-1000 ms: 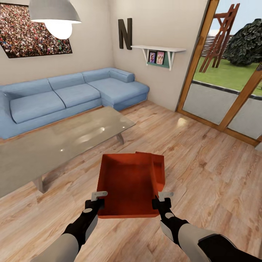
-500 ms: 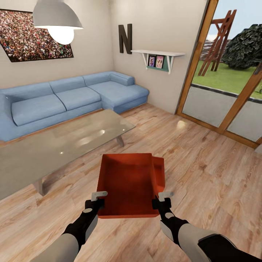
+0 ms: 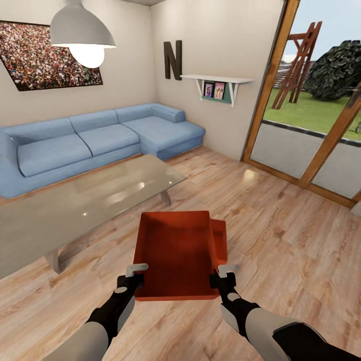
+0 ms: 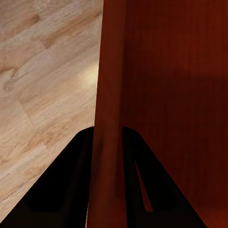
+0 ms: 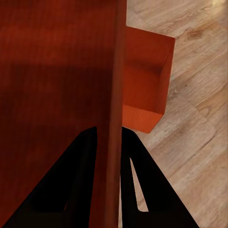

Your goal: Move the two storage containers from the living room to the garage. In the garage, place one container on the floor and stack the other container on top of it (either order is fine).

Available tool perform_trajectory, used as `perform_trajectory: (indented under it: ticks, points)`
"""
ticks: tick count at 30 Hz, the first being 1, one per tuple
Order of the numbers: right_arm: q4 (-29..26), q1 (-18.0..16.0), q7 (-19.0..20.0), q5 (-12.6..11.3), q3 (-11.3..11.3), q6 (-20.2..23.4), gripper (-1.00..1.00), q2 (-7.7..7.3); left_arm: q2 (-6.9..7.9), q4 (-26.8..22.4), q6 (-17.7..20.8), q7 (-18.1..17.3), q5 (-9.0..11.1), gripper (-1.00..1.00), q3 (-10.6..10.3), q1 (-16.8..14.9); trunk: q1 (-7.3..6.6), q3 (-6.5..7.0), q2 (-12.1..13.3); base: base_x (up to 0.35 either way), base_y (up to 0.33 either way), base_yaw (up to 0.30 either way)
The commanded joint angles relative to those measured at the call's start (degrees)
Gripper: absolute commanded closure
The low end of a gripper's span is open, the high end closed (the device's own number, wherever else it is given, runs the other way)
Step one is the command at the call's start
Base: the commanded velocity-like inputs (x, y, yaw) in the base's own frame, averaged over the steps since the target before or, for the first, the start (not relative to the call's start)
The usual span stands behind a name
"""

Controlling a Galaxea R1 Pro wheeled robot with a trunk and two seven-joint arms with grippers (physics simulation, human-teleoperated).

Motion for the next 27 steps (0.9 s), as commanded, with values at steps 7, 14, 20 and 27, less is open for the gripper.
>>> perform_trajectory:
  ticks: [7,14,20,27]
  points:
    - [-0.08,-0.11,-0.35,-0.39,-2.24,-0.61,1.0,0.03,0.38,0.13,0.08,1.42,-0.29,1.0,0.79,0.0,0.02,0.57,-0.08,0.0,0.0,0.0]
    - [-0.09,-0.11,-0.37,-0.39,-2.24,-0.58,1.0,0.03,0.38,0.13,0.08,1.42,-0.29,1.0,0.79,0.0,0.02,1.21,-0.08,0.0,0.0,0.0]
    - [-0.08,-0.11,-0.37,-0.39,-2.24,-0.58,1.0,0.03,0.38,0.13,0.08,1.42,-0.29,1.0,0.79,0.0,0.02,1.76,-0.08,0.0,0.0,0.0]
    - [-0.08,-0.11,-0.36,-0.39,-2.24,-0.6,1.0,0.03,0.38,0.2,0.08,1.42,-0.29,1.0,0.79,0.0,0.02,2.4,-0.08,0.0,0.0,0.0]
